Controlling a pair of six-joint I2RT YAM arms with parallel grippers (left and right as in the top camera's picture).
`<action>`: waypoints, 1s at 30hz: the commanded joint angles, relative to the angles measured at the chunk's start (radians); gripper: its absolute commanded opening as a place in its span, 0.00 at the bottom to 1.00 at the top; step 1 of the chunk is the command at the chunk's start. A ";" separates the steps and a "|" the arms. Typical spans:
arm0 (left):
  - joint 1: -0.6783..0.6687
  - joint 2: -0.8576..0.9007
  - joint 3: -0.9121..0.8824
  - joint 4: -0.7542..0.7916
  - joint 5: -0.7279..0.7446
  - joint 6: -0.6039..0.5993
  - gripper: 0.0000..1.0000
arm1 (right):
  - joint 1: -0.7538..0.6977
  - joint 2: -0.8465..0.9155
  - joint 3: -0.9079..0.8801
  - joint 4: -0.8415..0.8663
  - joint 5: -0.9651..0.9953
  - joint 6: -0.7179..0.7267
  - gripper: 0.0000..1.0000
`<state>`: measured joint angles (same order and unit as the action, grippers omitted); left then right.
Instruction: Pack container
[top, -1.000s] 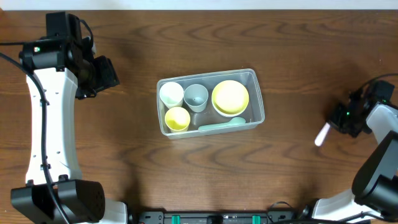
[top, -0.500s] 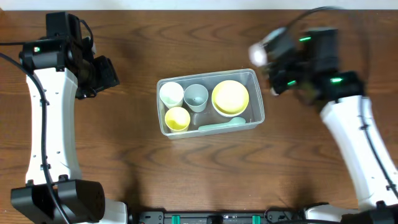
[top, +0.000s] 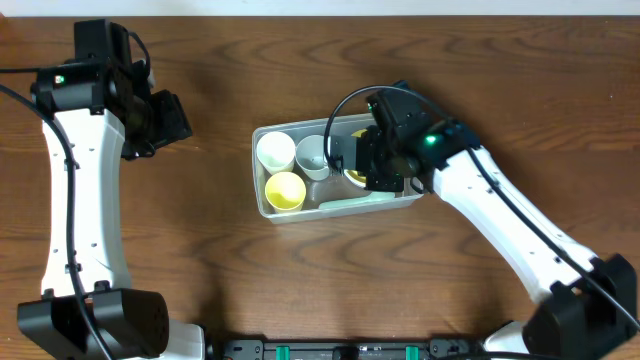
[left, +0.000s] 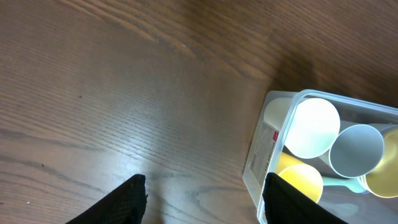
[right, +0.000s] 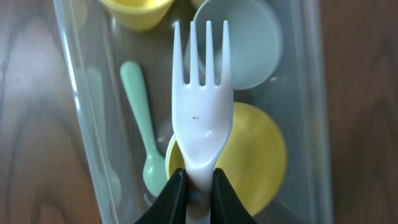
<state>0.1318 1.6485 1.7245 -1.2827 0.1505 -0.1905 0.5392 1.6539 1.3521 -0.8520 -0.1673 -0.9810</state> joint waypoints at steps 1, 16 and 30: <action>0.003 0.001 -0.006 -0.005 -0.005 -0.002 0.61 | 0.003 0.043 0.001 -0.012 0.013 -0.045 0.01; 0.003 0.001 -0.006 -0.004 -0.005 -0.002 0.61 | 0.003 0.061 0.001 -0.032 0.003 -0.006 0.77; -0.136 0.001 -0.006 0.043 -0.024 0.103 0.63 | -0.220 -0.121 0.002 0.249 0.063 0.640 0.92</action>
<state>0.0490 1.6485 1.7245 -1.2510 0.1478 -0.1535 0.4183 1.6058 1.3472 -0.6342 -0.1287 -0.6296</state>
